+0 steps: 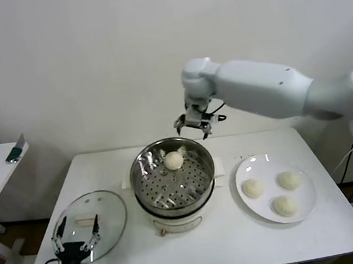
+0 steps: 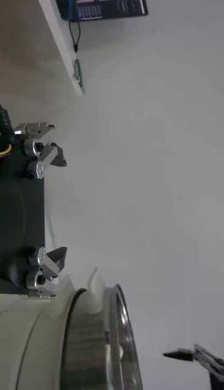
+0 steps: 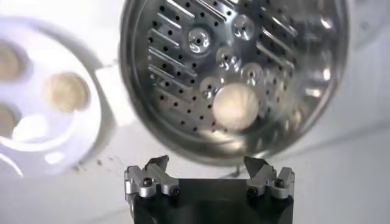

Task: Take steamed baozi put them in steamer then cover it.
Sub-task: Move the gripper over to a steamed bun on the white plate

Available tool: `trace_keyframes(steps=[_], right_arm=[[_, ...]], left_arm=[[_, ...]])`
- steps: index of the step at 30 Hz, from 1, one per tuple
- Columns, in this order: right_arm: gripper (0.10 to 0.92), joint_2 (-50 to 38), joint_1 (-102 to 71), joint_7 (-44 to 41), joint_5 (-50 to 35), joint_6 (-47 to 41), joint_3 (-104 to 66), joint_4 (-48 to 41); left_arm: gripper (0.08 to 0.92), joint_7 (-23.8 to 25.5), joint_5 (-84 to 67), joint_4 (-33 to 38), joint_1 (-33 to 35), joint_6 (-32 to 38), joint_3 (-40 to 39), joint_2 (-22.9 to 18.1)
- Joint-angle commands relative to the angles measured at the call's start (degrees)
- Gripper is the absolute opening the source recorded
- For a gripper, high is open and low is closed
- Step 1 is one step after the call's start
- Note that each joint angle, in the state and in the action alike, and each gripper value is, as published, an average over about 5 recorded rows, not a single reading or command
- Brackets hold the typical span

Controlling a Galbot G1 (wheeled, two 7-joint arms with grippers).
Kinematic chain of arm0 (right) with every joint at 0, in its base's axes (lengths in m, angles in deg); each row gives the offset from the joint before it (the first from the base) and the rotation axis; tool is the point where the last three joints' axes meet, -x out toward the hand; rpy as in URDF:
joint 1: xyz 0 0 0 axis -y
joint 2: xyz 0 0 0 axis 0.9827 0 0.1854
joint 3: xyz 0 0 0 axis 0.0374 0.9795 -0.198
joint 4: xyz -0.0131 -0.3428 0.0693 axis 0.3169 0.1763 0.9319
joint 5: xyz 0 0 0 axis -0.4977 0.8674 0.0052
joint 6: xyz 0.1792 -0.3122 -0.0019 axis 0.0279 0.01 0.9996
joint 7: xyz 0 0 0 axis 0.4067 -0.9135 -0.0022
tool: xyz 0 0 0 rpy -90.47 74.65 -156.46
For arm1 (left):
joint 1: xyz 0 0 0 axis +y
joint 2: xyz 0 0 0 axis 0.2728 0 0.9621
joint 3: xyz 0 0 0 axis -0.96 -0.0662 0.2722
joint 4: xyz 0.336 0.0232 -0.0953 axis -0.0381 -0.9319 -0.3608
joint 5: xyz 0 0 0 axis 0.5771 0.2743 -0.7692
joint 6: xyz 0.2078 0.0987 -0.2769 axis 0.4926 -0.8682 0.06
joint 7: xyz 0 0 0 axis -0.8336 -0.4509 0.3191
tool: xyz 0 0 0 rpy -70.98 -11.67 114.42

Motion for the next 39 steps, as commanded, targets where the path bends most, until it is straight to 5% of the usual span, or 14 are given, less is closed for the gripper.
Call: trace_keyframes(steps=[1,13,22,39], right_arm=[[0.823,-13.1,7.2,4.9,-18.9,-22.8,9.2,5.8],[0.823,-23.3,-11.8,3.2,-15.0,-31.2,1.6,7.2],[0.823,-21.4,-28.0,3.1,-6.1,-31.4,-9.9,2.5],[0.823,-17.3,-36.7,4.8,-3.3,-31.3,-17.9,-3.6]], left_arm=[[0.823,0.0,0.2,1.2,0.6,-1.2,0.0,0.0],[0.823,-0.8,1.5,1.5,2.6,-2.0,0.7,-0.3],[0.823,-0.4,1.7,1.6,3.5,-1.3,1.1,-0.7],[0.823,-0.6,1.8,-0.7,3.8,-0.2,1.3,-0.6]])
